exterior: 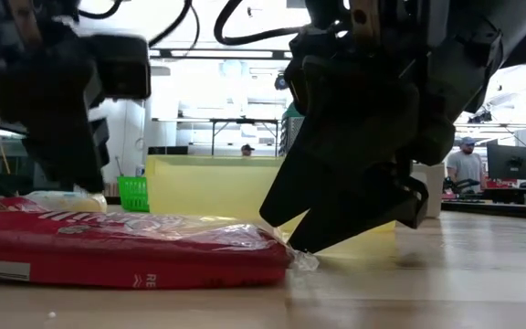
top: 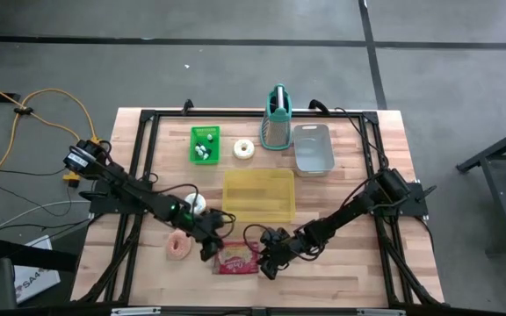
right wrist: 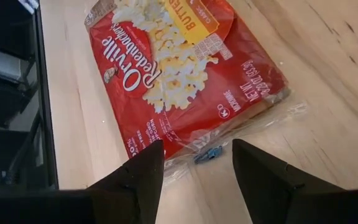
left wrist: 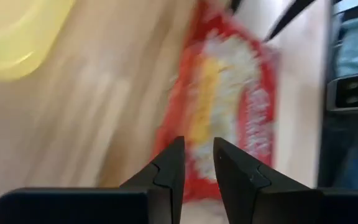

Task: Pick & Place Food Item
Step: Put the red popcorn bag into the yellow bin

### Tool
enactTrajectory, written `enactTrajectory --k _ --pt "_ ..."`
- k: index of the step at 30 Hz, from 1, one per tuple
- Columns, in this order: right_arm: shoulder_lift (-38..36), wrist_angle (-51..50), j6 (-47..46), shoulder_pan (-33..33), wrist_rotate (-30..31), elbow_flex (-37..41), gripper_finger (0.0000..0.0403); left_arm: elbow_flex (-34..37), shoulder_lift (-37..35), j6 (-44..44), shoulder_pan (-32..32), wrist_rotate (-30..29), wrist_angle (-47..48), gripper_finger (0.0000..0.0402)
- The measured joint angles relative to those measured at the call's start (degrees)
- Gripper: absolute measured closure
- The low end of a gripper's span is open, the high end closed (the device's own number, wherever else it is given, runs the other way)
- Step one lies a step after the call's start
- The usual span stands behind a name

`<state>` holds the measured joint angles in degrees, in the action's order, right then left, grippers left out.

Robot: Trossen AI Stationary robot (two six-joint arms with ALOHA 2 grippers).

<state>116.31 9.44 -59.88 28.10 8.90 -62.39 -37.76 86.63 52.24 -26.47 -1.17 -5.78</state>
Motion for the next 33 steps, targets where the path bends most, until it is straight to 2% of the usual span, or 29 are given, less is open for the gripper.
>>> enactTrajectory --k 4,12,21,33 --pt "0.00 -1.35 -2.53 -0.02 -0.06 -0.06 0.0224 0.00 0.00 -0.33 0.27 0.37 3.47 0.0321" --pt "-0.09 -2.13 -6.29 -0.02 -2.04 -0.07 0.0224 0.00 0.00 -6.66 2.52 0.39 3.65 0.0321" --pt "-0.09 -2.27 -9.47 -0.03 -4.62 -0.07 0.0223 0.00 0.02 -10.86 6.43 6.97 4.21 0.0321" --pt "-0.06 -1.21 -13.56 -0.02 -7.89 -0.02 0.0188 0.00 0.03 -11.70 6.44 9.63 4.03 0.0321"
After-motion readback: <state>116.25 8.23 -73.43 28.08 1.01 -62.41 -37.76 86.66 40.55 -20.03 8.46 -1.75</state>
